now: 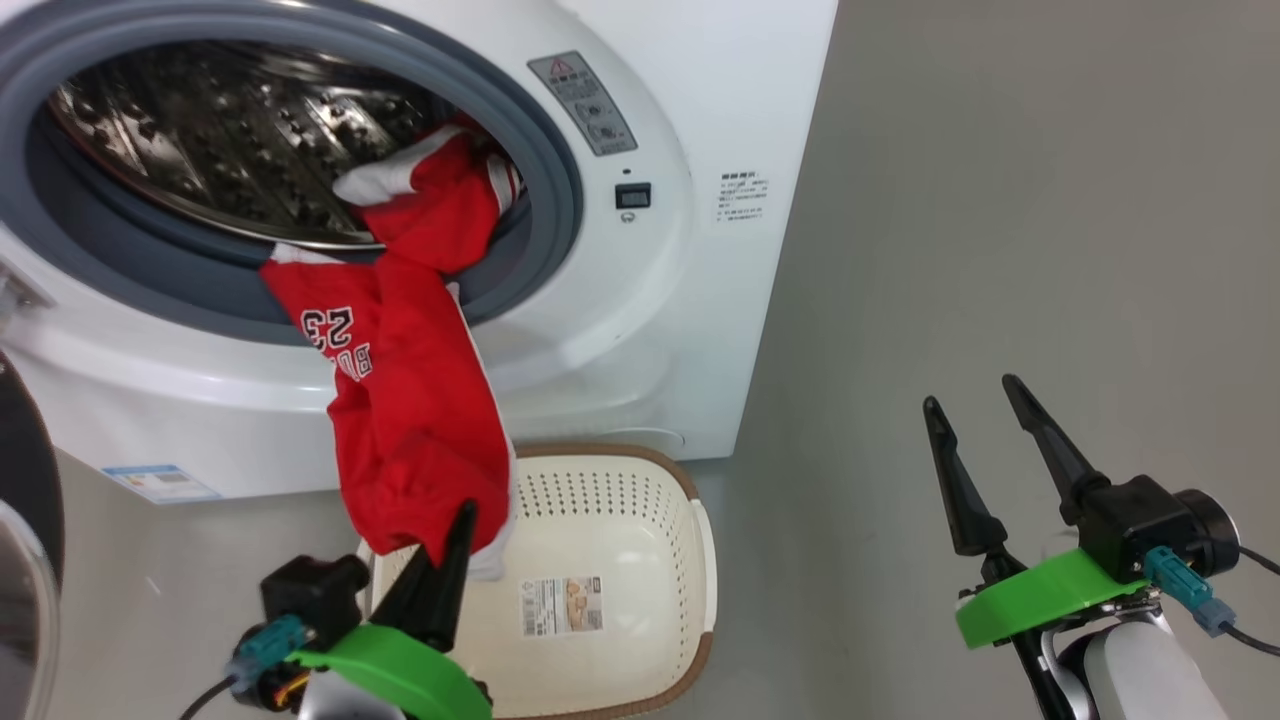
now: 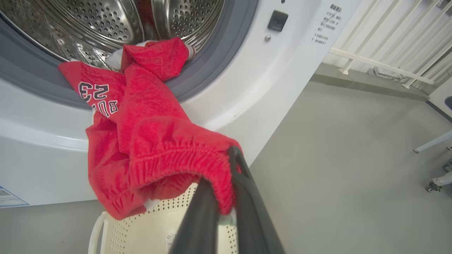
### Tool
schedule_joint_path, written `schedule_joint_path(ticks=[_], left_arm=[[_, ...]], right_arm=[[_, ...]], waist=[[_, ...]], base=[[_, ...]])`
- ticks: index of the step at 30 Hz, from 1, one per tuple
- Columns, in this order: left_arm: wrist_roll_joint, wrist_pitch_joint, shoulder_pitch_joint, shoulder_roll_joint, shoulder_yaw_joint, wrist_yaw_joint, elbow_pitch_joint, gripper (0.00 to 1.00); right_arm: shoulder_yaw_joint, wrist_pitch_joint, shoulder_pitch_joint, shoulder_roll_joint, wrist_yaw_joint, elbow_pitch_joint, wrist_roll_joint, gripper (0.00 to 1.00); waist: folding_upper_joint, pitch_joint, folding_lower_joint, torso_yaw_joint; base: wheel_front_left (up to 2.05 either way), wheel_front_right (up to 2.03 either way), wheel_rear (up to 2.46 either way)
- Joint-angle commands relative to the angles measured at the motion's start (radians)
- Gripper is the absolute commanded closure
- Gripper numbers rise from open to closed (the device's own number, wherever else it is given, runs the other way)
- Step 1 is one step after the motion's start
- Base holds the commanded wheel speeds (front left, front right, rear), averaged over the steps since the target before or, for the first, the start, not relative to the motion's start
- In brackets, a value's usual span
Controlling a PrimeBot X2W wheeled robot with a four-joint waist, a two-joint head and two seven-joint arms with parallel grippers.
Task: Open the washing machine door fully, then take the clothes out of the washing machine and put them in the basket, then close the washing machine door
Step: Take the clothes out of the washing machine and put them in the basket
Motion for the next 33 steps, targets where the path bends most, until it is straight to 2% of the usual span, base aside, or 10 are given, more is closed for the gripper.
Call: schedule_joint_path(ticks=[1,7,18,26,33], left_arm=[[-0.008,-0.007,-0.047,0.006,0.024,-0.01,-0.006,1.0],[0.025,-0.062,-0.143,-0.003,-0.024,-0.025,0.224,1.0],[0.002,-0.152,-0.356,-0.034,-0.086,-0.052,0.621,1.0],[-0.069,-0.178,-0.451,-0.045,-0.151,-0.062,0.81,1.0],[-0.124,-0.183,-0.49,-0.046,-0.192,-0.062,0.875,1.0]], right_arm=[[0.025,-0.006,-0.034,-0.002,0.005,-0.027,0.013,0.0],[0.034,-0.006,-0.064,-0.002,0.005,-0.035,0.016,0.0],[0.041,-0.006,-0.124,-0.002,0.005,-0.051,0.013,0.0],[0.051,-0.006,-0.164,-0.002,0.005,-0.061,0.022,0.0],[0.062,-0.006,-0.19,-0.002,0.005,-0.068,0.04,0.0]], waist=[[0.0,0.027,0.0,-0.01],[0.0,0.1,0.0,-0.029],[0.0,0.236,0.0,-0.057],[0.0,0.325,0.0,-0.089],[0.0,0.38,0.0,-0.109]], base=[[0.0,0.0,0.0],[0.0,0.0,0.0],[0.0,0.0,0.0],[0.0,0.0,0.0],[0.0,0.0,0.0]])
